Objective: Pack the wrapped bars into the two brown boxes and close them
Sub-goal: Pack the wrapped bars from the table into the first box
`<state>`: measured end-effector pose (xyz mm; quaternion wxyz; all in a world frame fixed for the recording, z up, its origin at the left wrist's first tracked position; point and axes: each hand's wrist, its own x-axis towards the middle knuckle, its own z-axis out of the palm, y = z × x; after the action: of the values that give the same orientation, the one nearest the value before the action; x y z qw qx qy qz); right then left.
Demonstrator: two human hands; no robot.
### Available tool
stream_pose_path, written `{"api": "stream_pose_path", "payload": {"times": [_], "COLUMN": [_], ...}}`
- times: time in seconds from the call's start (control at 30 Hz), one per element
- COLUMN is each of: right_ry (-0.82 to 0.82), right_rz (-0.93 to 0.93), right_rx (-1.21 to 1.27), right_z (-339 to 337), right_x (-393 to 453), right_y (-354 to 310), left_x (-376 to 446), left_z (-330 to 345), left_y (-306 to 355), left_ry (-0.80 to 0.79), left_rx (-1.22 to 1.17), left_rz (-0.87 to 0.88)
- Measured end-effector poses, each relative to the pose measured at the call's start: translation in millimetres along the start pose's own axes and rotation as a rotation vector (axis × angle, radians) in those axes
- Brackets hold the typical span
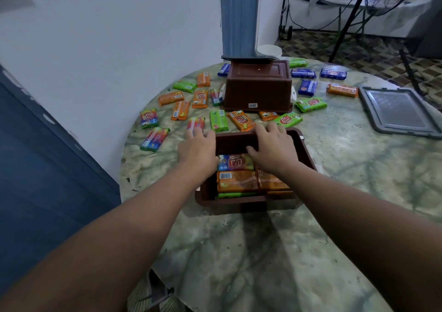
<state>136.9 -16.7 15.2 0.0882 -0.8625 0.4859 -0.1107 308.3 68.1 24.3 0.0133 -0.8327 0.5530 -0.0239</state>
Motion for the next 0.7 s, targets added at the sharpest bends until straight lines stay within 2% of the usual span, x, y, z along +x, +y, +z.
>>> {"api": "stream_pose_path", "payload": {"times": [0.07,0.2,0.27,0.53,0.7], "right_ry": [-0.030,-0.177,-0.244,-0.217,-0.248], "right_rz": [0.016,0.037,0.048,0.041,-0.034], "right_rx": [-0.076,-0.165,-0.159,-0.189,-0.203], "right_z": [0,3,7,10,14], "right_x": [4,7,8,12,19], "right_y": [3,17,20,7,-16], "left_x": [1,5,6,10,13], "left_z": [3,18,21,24,26], "left_y": [-9,-12,-10,-18,-49], "left_ry": [-0.114,-0.251,-0.254,-0.269,-0.274], "left_rx": [0.001,-0.167,-0.193,-0.211,-0.195], "left_rz": [-0.132,-0.218,-0.239,-0.252,-0.290]}}
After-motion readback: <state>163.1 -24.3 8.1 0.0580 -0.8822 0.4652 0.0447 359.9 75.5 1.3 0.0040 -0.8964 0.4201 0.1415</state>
